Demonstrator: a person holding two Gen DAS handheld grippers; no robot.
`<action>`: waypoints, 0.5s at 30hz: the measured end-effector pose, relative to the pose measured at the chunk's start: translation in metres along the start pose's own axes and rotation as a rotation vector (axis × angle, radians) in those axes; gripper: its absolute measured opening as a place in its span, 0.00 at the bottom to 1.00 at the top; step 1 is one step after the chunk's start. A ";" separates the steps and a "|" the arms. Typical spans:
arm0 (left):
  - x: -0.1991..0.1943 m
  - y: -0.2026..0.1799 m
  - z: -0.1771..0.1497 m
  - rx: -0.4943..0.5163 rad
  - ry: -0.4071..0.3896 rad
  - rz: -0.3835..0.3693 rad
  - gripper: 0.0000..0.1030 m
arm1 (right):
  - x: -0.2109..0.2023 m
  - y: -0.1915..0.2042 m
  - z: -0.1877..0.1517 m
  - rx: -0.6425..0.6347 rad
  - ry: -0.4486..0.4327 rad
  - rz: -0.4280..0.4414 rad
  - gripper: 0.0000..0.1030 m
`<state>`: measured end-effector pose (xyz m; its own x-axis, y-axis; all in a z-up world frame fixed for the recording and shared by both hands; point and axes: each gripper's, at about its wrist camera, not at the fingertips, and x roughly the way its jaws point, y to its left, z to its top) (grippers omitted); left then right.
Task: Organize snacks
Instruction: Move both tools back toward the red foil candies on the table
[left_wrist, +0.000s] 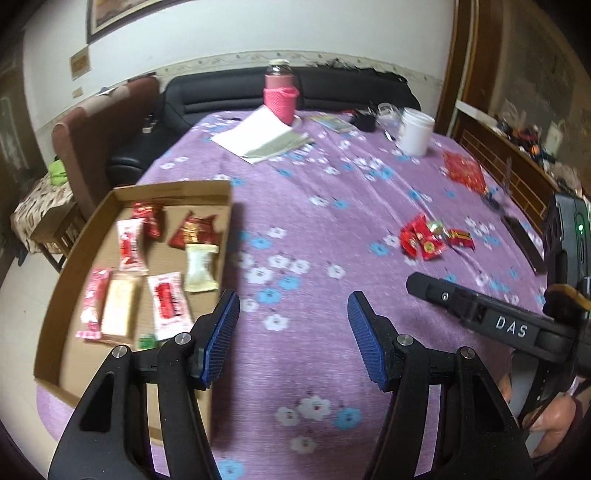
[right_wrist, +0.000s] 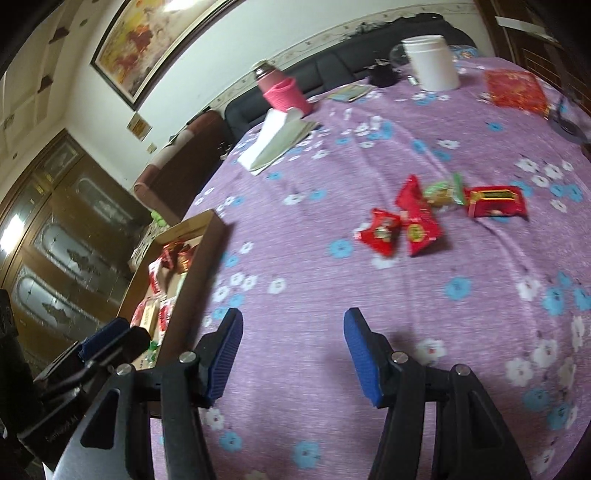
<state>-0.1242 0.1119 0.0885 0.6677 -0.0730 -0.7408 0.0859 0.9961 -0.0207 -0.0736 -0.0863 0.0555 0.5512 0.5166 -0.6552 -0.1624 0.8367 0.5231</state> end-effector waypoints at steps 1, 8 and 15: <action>0.002 -0.004 -0.001 0.007 0.008 0.000 0.60 | -0.001 -0.005 0.000 0.008 -0.002 -0.005 0.59; 0.022 -0.026 -0.003 0.044 0.065 -0.006 0.60 | -0.009 -0.038 0.002 0.071 -0.016 -0.021 0.59; 0.042 -0.035 -0.009 0.051 0.129 -0.030 0.60 | -0.021 -0.059 0.004 0.106 -0.039 -0.043 0.59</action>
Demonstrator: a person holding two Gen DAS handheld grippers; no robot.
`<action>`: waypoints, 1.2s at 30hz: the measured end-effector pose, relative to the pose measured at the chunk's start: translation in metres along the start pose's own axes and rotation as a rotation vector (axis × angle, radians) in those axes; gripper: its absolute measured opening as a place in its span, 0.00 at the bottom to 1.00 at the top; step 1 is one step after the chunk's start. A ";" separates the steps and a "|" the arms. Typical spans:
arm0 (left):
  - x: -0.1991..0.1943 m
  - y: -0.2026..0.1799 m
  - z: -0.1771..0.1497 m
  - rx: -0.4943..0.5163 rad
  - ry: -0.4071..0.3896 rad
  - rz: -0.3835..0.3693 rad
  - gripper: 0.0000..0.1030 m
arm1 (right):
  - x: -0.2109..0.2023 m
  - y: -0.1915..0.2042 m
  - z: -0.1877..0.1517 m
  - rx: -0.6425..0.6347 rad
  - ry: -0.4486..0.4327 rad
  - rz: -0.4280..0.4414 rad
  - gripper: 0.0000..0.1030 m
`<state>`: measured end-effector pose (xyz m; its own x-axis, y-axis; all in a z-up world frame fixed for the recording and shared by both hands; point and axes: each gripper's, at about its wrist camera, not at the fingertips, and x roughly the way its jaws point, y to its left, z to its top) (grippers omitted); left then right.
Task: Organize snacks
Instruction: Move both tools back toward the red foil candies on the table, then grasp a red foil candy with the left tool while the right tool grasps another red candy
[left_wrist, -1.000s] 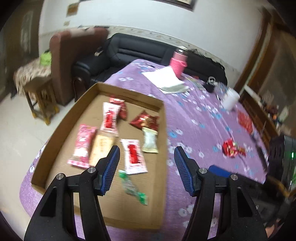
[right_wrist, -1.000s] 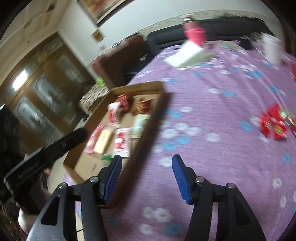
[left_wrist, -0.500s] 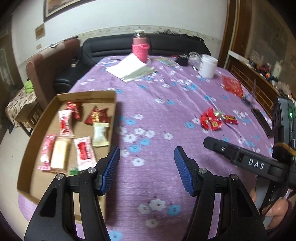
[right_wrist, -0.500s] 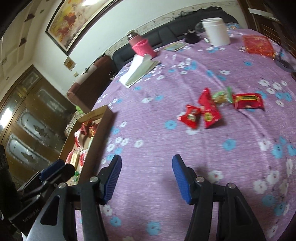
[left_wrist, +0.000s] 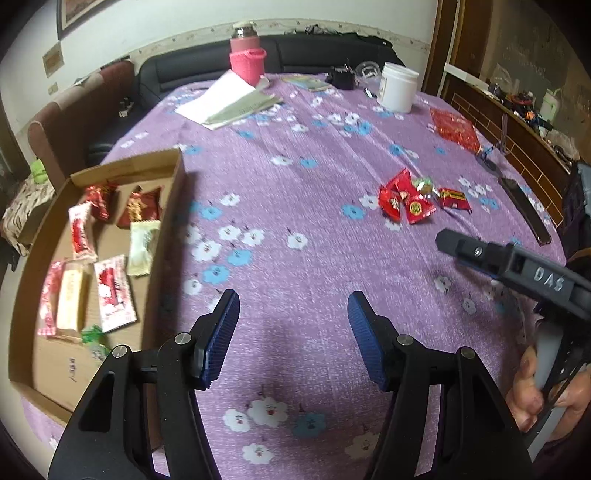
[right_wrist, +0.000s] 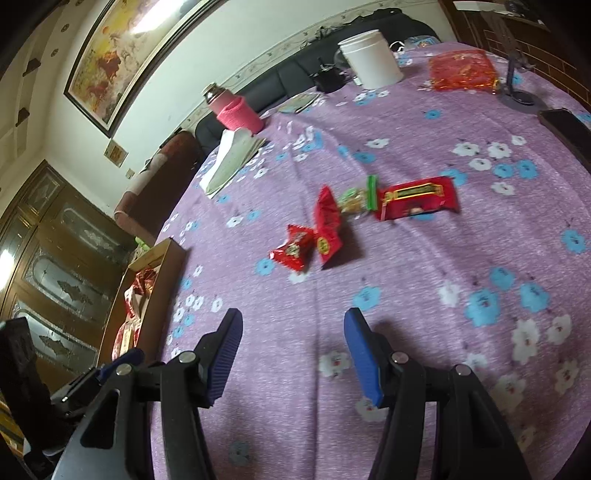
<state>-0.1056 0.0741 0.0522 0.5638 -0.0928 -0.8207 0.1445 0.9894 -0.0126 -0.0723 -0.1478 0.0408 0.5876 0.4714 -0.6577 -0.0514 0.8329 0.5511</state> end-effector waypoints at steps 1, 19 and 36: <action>0.002 0.000 -0.001 0.000 0.006 -0.003 0.60 | -0.001 -0.002 0.001 0.004 -0.002 -0.002 0.59; 0.036 -0.004 -0.017 -0.036 0.063 -0.060 0.73 | -0.013 -0.022 0.065 -0.041 -0.048 -0.085 0.59; 0.034 -0.006 -0.008 -0.022 0.089 -0.238 0.86 | 0.063 -0.001 0.064 -0.185 0.019 -0.204 0.29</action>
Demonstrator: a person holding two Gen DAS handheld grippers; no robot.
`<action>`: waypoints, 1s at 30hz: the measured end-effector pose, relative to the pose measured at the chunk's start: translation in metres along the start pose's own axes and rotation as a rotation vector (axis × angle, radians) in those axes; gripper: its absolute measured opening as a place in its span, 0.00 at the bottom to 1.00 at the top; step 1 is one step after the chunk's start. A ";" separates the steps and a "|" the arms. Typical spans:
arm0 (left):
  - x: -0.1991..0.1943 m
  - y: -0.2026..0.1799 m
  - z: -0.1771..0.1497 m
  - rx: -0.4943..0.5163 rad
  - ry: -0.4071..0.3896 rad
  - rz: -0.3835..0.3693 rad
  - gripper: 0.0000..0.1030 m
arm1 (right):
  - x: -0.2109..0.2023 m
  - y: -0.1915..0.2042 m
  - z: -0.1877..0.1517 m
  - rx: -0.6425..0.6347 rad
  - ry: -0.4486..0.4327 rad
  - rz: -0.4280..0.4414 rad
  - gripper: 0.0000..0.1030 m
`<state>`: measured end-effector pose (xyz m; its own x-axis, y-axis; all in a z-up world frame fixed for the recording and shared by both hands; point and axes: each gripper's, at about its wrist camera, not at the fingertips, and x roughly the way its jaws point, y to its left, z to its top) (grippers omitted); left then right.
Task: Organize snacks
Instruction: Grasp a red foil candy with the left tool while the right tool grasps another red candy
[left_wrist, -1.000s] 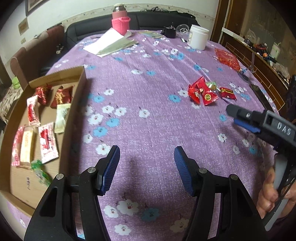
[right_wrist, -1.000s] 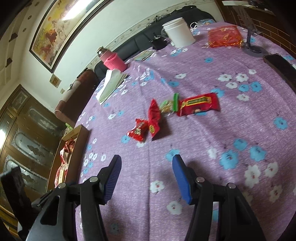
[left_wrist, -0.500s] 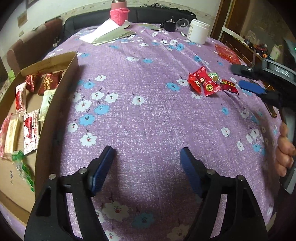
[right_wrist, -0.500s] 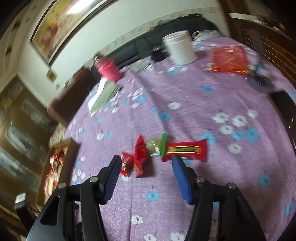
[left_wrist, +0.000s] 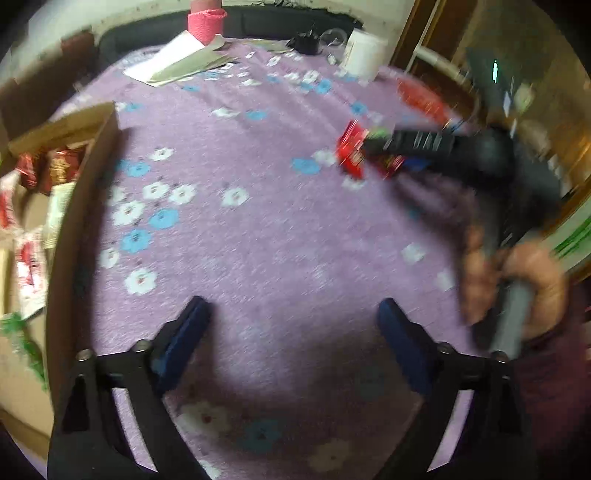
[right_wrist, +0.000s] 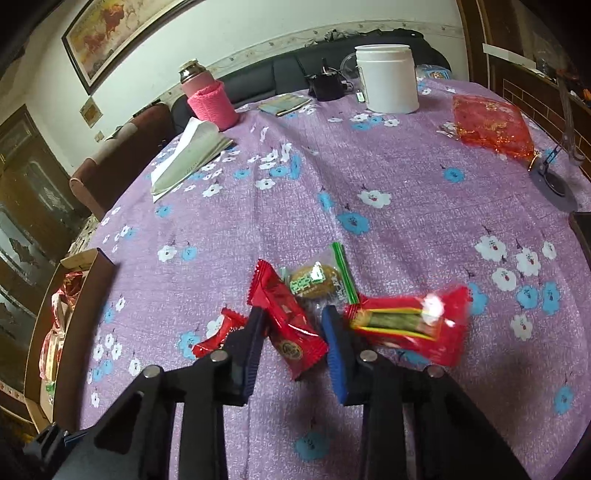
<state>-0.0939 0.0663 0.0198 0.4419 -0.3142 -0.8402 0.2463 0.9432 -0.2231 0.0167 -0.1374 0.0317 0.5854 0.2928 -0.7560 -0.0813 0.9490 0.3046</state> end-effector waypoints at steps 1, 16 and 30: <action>-0.002 0.000 0.005 -0.004 -0.013 0.001 0.86 | -0.001 -0.002 -0.001 0.006 -0.001 0.013 0.26; 0.062 -0.047 0.095 0.191 -0.070 0.039 0.74 | -0.025 -0.049 -0.002 0.190 -0.024 0.049 0.20; 0.081 -0.060 0.098 0.259 -0.058 0.068 0.21 | -0.024 -0.050 0.001 0.196 -0.029 0.089 0.20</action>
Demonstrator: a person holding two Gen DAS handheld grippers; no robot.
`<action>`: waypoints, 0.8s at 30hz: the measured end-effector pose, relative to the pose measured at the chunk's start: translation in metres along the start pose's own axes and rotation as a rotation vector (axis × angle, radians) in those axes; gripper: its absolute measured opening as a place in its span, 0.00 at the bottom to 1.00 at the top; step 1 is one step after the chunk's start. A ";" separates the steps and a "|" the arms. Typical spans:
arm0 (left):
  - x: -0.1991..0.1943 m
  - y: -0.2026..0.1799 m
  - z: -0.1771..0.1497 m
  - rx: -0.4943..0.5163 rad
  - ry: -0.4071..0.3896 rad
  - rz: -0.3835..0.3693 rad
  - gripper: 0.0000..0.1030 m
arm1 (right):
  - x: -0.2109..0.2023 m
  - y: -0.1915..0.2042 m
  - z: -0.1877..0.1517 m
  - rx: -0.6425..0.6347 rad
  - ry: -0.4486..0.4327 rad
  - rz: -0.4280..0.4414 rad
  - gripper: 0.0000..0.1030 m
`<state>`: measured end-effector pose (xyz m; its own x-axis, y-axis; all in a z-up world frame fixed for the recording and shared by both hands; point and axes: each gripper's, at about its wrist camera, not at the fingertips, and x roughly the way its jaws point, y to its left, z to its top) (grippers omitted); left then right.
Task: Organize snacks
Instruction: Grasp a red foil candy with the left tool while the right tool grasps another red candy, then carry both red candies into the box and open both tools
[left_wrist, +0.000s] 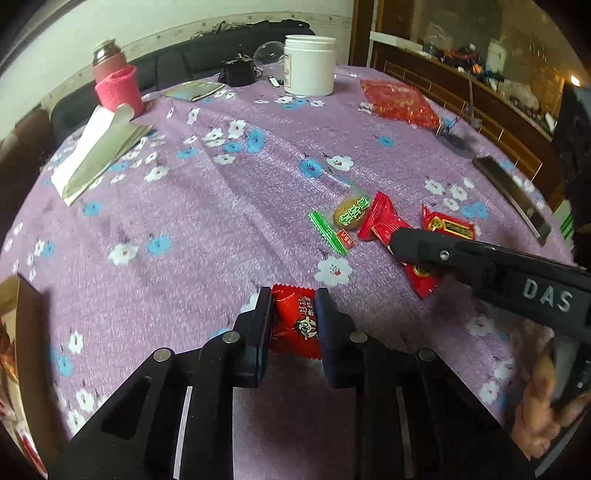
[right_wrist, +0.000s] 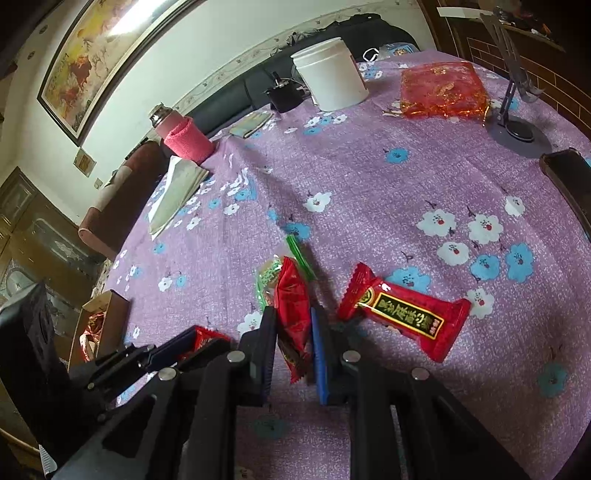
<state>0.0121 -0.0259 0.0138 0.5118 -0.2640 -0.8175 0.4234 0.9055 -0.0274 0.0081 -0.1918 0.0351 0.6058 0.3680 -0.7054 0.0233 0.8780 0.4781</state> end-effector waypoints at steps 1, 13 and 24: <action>-0.005 0.003 -0.002 -0.018 -0.006 -0.009 0.21 | -0.001 0.001 0.000 -0.004 -0.006 0.009 0.20; -0.115 0.082 -0.061 -0.277 -0.136 -0.004 0.22 | -0.008 0.021 -0.007 -0.071 -0.046 0.090 0.20; -0.199 0.193 -0.159 -0.561 -0.202 0.212 0.22 | -0.002 0.070 -0.035 -0.161 0.040 0.154 0.20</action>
<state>-0.1271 0.2540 0.0799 0.6956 -0.0673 -0.7152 -0.1310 0.9670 -0.2184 -0.0198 -0.1205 0.0517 0.5604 0.5107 -0.6520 -0.1963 0.8467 0.4945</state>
